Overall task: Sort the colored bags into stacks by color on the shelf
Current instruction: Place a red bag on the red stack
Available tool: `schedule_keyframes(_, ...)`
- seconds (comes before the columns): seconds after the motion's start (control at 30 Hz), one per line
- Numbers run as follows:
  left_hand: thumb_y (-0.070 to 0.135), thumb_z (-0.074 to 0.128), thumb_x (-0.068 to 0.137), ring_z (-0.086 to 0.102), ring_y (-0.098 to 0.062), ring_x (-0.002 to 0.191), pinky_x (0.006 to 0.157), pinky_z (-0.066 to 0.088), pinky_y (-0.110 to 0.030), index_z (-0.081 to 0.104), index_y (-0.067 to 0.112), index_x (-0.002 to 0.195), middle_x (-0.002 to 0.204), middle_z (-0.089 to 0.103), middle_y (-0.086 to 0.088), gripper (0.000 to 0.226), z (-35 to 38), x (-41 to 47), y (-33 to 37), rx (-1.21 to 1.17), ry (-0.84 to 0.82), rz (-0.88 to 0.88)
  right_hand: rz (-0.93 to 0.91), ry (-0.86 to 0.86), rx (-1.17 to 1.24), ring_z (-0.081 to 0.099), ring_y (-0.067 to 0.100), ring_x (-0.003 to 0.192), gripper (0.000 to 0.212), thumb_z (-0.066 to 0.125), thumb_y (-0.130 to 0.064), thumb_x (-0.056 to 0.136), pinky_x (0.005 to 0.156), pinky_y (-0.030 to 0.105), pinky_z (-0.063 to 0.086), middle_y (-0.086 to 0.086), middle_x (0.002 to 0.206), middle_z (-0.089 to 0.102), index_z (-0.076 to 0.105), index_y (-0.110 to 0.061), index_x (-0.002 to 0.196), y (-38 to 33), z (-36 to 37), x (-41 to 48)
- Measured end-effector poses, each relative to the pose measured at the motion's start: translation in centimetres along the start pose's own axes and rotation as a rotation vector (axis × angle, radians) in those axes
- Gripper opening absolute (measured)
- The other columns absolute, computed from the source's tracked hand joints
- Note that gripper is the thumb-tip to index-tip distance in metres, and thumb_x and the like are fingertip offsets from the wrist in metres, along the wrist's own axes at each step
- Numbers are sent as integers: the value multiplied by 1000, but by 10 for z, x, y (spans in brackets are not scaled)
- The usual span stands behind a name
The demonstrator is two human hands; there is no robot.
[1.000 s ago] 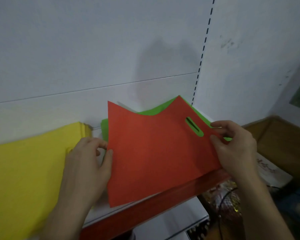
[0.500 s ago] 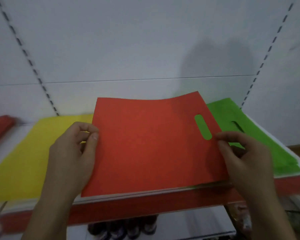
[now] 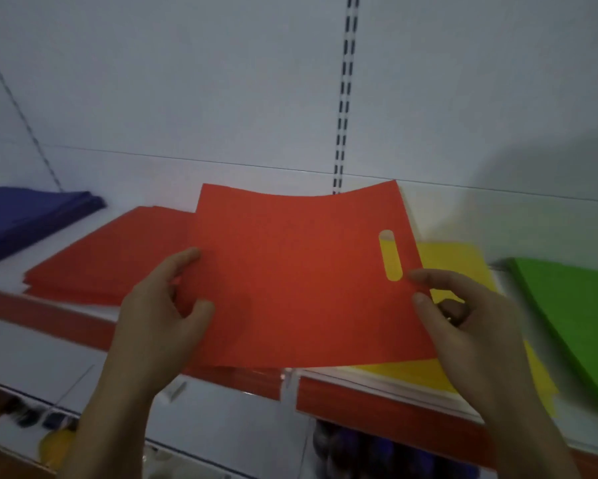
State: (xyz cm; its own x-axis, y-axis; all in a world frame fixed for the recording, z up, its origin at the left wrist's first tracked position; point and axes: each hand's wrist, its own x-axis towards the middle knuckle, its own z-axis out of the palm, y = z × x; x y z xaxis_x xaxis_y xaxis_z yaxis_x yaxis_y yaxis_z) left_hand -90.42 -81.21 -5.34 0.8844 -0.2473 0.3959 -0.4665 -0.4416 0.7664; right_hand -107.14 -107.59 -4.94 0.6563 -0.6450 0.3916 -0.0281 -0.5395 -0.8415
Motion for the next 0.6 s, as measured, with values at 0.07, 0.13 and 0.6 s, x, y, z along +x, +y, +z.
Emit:
schedule_keyframes(0.07, 2, 62, 85, 61, 1, 98, 78, 54, -29, 50, 32, 142, 116, 61, 16, 65, -29, 19, -27, -1, -39, 0, -16, -33, -6, 39, 7, 38, 25, 64, -7, 94, 44, 12, 25, -16, 41, 45, 73, -29, 101, -15, 39, 1)
schedule_keyframes(0.13, 4, 63, 88, 58, 2, 105, 85, 50, -27, 50, 35, 140, 124, 58, 15, 62, -57, 39, -56, 9, -43, 20, -32, -47, -17, 41, 6, 40, 29, 62, -4, 94, 44, 11, 26, -19, 43, 47, 73, -30, 104, -27, 79, 3)
schedule_keyframes(0.6, 12, 68, 90, 62, -13, 95, 91, 50, -34, 67, 28, 104, 122, 65, 5, 21, -141, 135, -180, 219, 171, -2, 41, -156, -190, 67, 11, 88, 44, 65, -26, 92, 84, 37, 56, -26, 103, 62, 59, -35, 134, -88, 259, 6)
